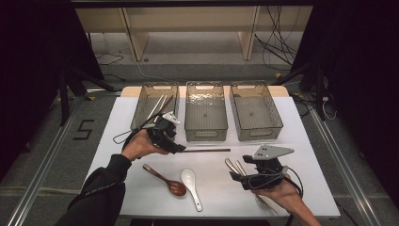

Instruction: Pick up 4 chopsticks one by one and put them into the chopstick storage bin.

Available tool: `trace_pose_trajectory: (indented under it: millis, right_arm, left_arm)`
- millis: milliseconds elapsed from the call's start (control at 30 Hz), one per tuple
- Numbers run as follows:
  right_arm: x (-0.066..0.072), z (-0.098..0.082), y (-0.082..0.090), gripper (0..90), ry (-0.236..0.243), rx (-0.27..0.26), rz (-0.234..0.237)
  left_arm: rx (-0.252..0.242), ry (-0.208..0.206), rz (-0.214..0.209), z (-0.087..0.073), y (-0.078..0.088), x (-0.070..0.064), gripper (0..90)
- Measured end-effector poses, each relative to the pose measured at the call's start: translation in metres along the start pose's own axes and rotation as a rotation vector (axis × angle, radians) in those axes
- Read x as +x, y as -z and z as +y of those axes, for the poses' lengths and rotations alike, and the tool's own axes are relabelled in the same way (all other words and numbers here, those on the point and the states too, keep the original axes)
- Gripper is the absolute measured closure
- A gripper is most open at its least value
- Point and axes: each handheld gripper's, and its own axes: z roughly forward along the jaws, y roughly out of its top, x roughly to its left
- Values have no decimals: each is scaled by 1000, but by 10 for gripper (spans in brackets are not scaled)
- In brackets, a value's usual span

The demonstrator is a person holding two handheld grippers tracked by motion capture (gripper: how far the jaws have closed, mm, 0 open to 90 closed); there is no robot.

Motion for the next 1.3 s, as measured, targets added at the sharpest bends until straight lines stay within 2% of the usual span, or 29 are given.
trace_pose_trajectory:
  millis: [233, 367, 433, 533, 600, 700, 767, 900, 1033, 1300]
  right_arm:
    - [0, 0, 0, 265, 1, 2, 2]
    - [0, 0, -1, 265, 5, 5, 3]
    - [0, 0, -1, 265, 5, 6, 5]
    - [1, 0, -2, 266, 6, 8, 7]
    - [1, 0, -3, 266, 7, 12, 7]
    - [1, 0, -4, 265, 11, 15, 10]
    - [1, 0, -5, 265, 13, 17, 12]
    - [1, 0, -5, 267, 13, 18, 14]
    - [2, 0, -5, 267, 15, 19, 17]
    - [2, 0, -6, 269, 18, 20, 20]
  left_arm:
    - [57, -26, -19, -2, -11, -3, 332]
    - [84, -49, -4, -3, -19, -4, 404]
    - [114, -66, 5, -2, -23, -3, 466]
    - [145, -90, 14, -1, -31, -3, 507]
    - [156, -85, 0, -2, -36, 0, 544]
    - [168, -71, 3, -4, -44, 5, 575]
    - [178, -76, 9, -4, -46, 8, 600]
    - [192, -65, -4, -5, -51, 13, 642]
    - [200, -58, -13, -6, -55, 15, 685]
    - [218, -62, -3, -5, -62, 16, 711]
